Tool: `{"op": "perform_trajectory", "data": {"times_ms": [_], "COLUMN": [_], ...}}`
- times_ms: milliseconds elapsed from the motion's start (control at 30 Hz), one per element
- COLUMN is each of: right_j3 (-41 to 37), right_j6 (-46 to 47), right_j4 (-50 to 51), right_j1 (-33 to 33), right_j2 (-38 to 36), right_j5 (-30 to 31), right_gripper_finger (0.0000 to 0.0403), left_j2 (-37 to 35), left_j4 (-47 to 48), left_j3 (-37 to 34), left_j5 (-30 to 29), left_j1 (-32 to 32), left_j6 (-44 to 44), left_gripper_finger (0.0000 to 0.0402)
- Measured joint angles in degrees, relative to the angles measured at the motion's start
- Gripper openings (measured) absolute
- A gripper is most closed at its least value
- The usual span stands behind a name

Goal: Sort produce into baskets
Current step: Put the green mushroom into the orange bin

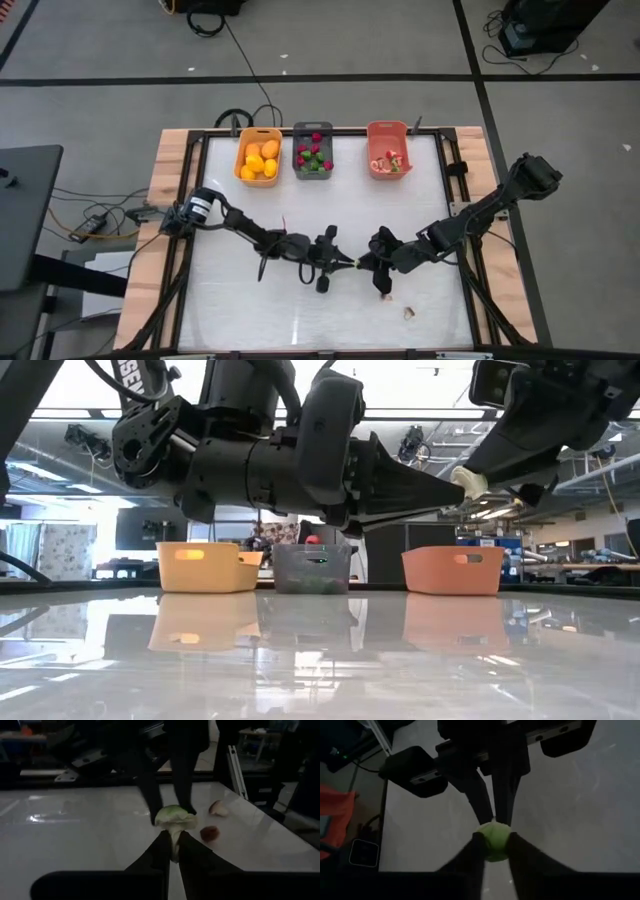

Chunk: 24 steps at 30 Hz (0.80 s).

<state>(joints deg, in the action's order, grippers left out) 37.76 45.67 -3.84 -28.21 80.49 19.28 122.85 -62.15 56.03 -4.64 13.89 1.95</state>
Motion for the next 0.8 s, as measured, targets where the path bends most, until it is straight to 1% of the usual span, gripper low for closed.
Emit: {"op": "perform_trajectory", "data": {"times_ms": [67, 100, 200, 300, 467, 533, 633, 800], "right_j3": [0.0, -0.02, -0.04, -0.04, -0.04, -0.04, -0.04, -0.04], "right_j6": [-1.32, -2.04, -2.12, -2.25, -2.68, -4.66, -8.65, -14.68], "right_j4": [0.18, 0.36, 1.06, 3.3, 11.19, 14.52, 18.78, 24.35], "right_j1": [0.04, 0.06, 0.71, 1.97, 5.85, 7.91, 12.12, 22.11], "right_j2": [0.0, 0.0, 0.0, -0.38, -3.8, -5.74, -8.8, -13.0], "right_j5": [-0.21, -0.12, 0.31, 1.09, 5.92, 10.56, 17.42, 21.47], "right_gripper_finger": [0.003, 0.0018, 0.0016, 0.0006, 0.0003, 0.0003, 0.0004, 0.0015], "left_j2": [0.0, 0.01, 0.02, 0.02, 0.01, -0.02, 0.0, 0.0], "left_j4": [0.15, 0.27, 0.8, 1.99, 5.03, 7.3, 9.12, 9.79], "left_j3": [0.0, 0.0, -0.01, -0.02, 0.1, 0.09, 0.0, 0.0], "left_j5": [-1.46, -2.14, -3.04, -5.0, -11.03, -11.98, -10.58, -8.92], "left_j1": [0.1, 0.12, 0.07, -0.15, -0.37, -0.48, -0.73, -0.76], "left_j6": [2.94, 4.24, 5.47, 7.06, 9.07, 11.54, 13.25, 13.38], "left_gripper_finger": [0.0037, 0.0041, 0.007, 0.0112, 0.0182, 0.0205, 0.0227, 0.0234]}}
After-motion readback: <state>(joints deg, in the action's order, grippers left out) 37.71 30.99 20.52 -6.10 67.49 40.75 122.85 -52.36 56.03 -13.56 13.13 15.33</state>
